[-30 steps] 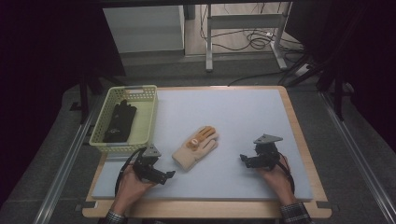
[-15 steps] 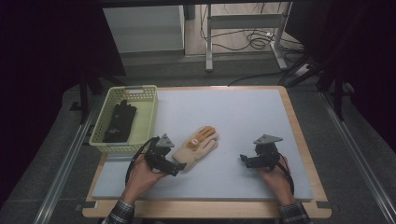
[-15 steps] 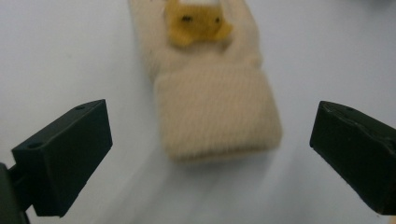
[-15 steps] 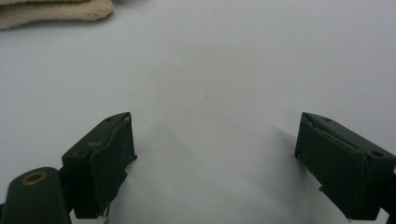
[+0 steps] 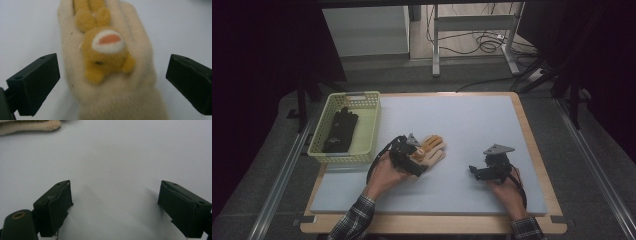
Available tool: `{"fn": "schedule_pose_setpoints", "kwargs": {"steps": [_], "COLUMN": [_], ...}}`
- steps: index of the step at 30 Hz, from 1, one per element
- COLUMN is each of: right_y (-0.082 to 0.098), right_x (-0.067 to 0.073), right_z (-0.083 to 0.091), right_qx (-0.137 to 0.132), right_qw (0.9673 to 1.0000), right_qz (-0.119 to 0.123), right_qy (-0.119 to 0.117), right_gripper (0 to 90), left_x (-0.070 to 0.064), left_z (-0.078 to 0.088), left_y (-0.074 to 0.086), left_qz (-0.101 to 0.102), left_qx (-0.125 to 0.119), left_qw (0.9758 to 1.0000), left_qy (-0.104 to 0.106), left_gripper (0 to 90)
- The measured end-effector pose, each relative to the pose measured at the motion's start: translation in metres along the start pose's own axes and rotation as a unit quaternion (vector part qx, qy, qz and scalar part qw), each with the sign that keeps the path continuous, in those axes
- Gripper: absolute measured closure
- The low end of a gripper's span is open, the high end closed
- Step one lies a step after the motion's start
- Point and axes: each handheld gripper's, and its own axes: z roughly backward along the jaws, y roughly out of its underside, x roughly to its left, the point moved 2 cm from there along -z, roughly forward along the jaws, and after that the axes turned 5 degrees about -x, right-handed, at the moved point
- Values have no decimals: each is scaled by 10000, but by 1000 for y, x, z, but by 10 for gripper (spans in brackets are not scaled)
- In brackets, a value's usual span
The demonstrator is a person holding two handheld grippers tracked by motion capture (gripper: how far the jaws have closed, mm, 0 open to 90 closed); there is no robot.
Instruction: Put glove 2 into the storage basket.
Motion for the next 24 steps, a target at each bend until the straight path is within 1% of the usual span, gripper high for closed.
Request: {"fn": "schedule_pose_setpoints", "kwargs": {"steps": [4,5,7,9,10,11,12,13,14,15,17,20,24], "right_y": [0,0,0,0,0,0,0,0,0,0,0,0,0], "right_x": [0,0,0,0,0,0,0,0,0,0,0,0,0], "right_z": [0,0,0,0,0,0,0,0,0,0,0,0,0], "right_qx": [1,1,3,0,1,3,0,4,5,4,7,8,8], "right_qw": [10000,10000,10000,10000,10000,10000,10000,10000,10000,10000,10000,10000,10000], "right_qz": [-1,-15,-19,-11,-12,-19,-12,-20,-14,-19,-13,-8,-5], "right_qy": [-1,-6,-7,-8,-8,-7,-6,-6,-5,-5,-4,2,3], "right_gripper": [117,117,117,117,117,117,117,117,117,117,117,117,117], "left_x": [1,1,-2,-3,-3,-2,-1,-1,-1,-2,-3,-5,-8], "left_z": [-17,-19,-27,-32,-34,-35,-34,-33,-32,-31,-28,-25,-24], "left_y": [-3,-3,-4,-5,-5,-5,-5,-5,-5,-4,-6,-8,-9], "left_qz": [22,-26,-121,-175,-195,-142,-95,-34,-67,-56,-53,-114,-92], "left_qx": [152,190,310,398,436,404,424,432,421,395,439,515,569], "left_qw": [9999,9998,9994,9989,9988,9990,9991,9990,9990,9990,9989,9984,9982], "left_qy": [40,32,-86,-157,-147,-114,-19,128,158,178,176,180,151], "left_gripper": [0,0,0,0,0,0,10,63,100,137,223,384,483]}}
